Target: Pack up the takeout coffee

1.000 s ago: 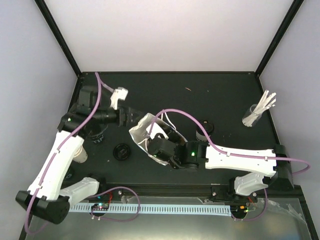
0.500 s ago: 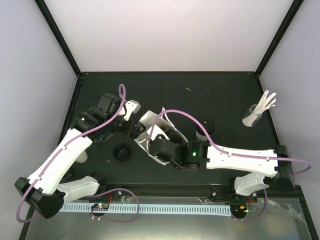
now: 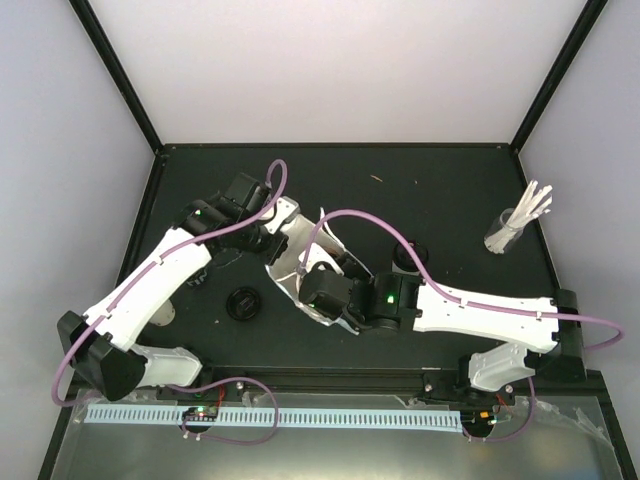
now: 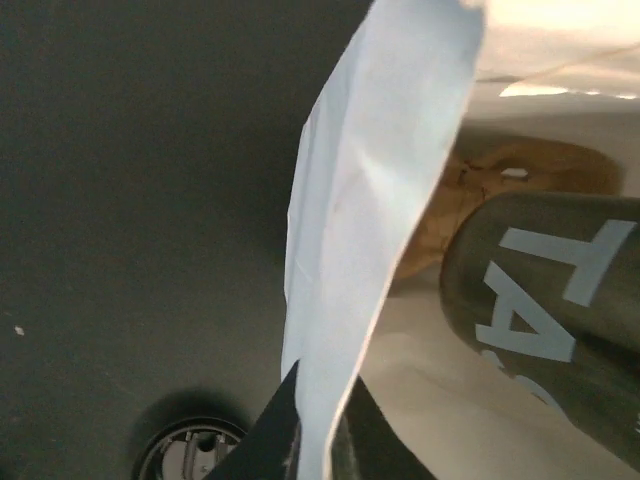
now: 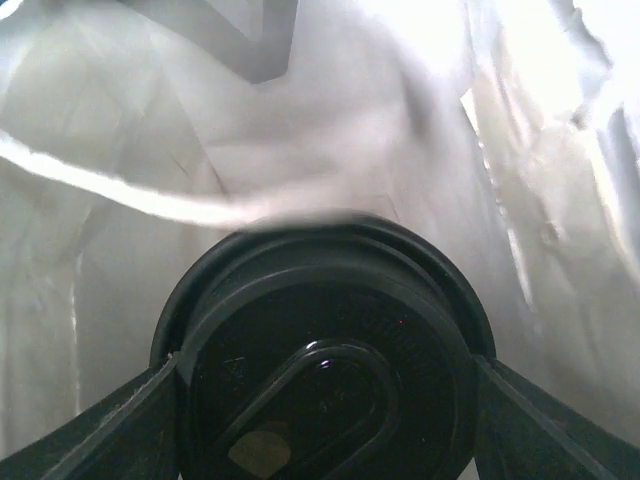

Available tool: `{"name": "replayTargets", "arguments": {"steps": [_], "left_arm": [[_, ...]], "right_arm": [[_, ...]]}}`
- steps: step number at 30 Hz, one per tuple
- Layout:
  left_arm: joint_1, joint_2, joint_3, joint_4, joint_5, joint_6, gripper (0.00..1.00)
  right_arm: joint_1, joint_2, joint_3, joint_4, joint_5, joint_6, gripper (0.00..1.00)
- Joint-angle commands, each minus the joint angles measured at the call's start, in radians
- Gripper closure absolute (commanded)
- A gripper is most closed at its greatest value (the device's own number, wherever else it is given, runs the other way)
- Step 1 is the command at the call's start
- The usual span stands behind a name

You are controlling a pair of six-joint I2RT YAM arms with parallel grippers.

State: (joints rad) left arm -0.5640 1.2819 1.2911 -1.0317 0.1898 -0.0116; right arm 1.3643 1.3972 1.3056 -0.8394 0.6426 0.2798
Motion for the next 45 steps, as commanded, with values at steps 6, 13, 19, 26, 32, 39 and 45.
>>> {"name": "replayTargets", "arguments": {"steps": [6,13,19,26,32,39,45], "left_arm": [[-0.095,0.023,0.221,-0.1,-0.235,0.05,0.98],[-0.266,0.019,0.275,-0.105,-0.44,0.09,0.98],[-0.356,0.015,0.293,-0.106,-0.539,0.093,0.99],[-0.429,-0.023,0.298,-0.081,-0.677,0.13,0.98],[-0.495,-0.063,0.297,-0.046,-0.767,0.164,0.99],[-0.571,-0.091,0.255,-0.019,-0.818,0.192,0.98],[-0.602,-0.054,0.269,-0.085,-0.83,0.17,0.98]], "right_arm": [[-0.019,-0.007,0.025,-0.103,0.02,0.069,0.47],[-0.018,-0.063,-0.128,0.061,0.108,0.097,0.48],[-0.015,-0.081,-0.243,0.196,0.195,0.09,0.49],[0.005,-0.05,-0.22,0.154,0.186,0.139,0.49],[0.01,-0.054,-0.269,0.235,0.159,0.125,0.49],[0.008,-0.028,-0.31,0.265,0.171,0.17,0.49],[-0.02,0.043,-0.253,0.161,0.283,0.261,0.49]]}}
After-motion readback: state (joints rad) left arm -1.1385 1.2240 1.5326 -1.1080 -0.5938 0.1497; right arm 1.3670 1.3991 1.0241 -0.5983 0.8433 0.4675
